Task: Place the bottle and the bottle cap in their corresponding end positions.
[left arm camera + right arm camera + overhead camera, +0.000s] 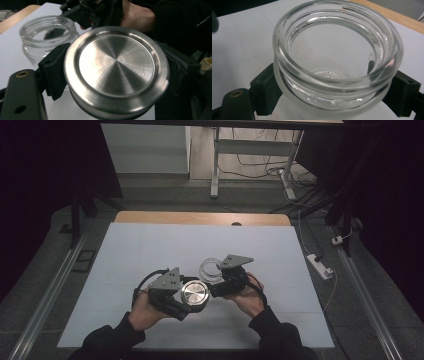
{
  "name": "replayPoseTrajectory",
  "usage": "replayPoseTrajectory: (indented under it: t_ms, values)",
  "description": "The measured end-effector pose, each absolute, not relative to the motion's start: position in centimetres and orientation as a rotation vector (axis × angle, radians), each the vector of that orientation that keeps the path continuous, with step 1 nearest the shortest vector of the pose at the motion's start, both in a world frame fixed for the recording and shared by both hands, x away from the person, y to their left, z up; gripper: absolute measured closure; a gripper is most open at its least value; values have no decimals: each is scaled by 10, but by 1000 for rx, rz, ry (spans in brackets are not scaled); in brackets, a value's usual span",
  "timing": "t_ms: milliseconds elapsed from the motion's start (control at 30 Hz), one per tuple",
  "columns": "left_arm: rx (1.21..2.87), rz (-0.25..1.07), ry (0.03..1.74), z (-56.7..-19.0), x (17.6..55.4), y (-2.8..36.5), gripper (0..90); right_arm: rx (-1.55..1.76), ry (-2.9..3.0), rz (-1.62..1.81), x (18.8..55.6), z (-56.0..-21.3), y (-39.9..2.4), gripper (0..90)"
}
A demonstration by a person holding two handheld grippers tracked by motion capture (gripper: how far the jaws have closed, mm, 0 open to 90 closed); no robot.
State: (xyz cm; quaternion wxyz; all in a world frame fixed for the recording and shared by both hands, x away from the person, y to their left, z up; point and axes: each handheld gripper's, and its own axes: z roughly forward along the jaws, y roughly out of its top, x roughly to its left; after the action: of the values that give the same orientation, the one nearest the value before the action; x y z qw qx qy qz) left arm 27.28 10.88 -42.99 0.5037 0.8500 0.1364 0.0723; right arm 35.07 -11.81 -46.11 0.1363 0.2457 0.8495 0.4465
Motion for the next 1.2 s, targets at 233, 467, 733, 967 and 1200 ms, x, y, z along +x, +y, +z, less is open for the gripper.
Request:
replayPoseTrajectory:
  t_ms: [233,467,733,967,1200]
  values:
    - [2061,161,319,-440,271,105,186,726,2444,1287,358,-460,-117,151]
    - [2061,151,320,-450,270,103,186,724,2441,1282,362,-459,-112,151]
    - [2068,150,333,-465,272,100,186,729,2434,1281,369,-459,-107,151]
    - [2073,153,335,-477,277,99,186,741,2430,1269,377,-462,-101,151]
    - [2080,167,343,-489,282,97,186,750,2414,1257,386,-464,-97,151]
